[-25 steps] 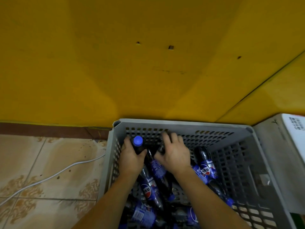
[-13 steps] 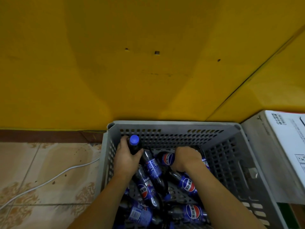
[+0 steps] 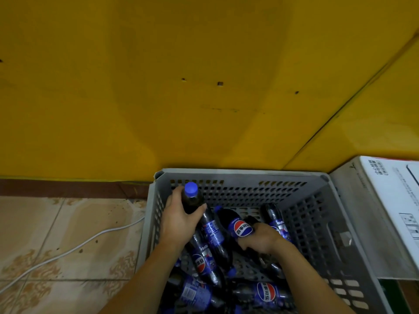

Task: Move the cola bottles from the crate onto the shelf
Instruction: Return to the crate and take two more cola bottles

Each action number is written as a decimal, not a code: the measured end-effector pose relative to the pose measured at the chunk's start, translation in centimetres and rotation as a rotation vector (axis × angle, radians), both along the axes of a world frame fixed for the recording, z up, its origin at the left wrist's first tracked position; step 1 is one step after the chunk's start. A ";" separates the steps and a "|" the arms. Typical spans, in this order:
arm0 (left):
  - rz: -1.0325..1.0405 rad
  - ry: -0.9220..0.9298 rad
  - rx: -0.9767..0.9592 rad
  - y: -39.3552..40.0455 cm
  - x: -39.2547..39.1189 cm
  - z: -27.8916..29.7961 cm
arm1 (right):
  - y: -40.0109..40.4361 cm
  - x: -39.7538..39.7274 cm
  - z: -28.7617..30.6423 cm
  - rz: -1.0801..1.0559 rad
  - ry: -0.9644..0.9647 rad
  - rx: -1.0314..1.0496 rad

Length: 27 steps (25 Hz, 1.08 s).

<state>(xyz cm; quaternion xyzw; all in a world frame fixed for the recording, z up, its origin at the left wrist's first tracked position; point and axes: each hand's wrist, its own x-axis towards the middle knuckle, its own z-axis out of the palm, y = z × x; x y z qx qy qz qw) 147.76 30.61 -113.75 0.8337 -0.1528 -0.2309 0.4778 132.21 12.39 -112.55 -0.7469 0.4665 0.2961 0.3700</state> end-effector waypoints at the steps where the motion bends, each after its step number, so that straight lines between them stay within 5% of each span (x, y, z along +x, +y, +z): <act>1: -0.004 -0.012 -0.004 0.0 -0.1 0.5 | -0.1 -0.7 0.3 -0.048 -0.080 0.036; 12: 0.020 0.113 -0.235 -0.4 -1.2 6.5 | 3.8 -2.9 5.7 -0.262 -0.690 0.284; 27: 0.099 0.260 -0.296 -2.6 -2.9 11.2 | 7.4 1.4 9.2 -0.514 -0.927 0.100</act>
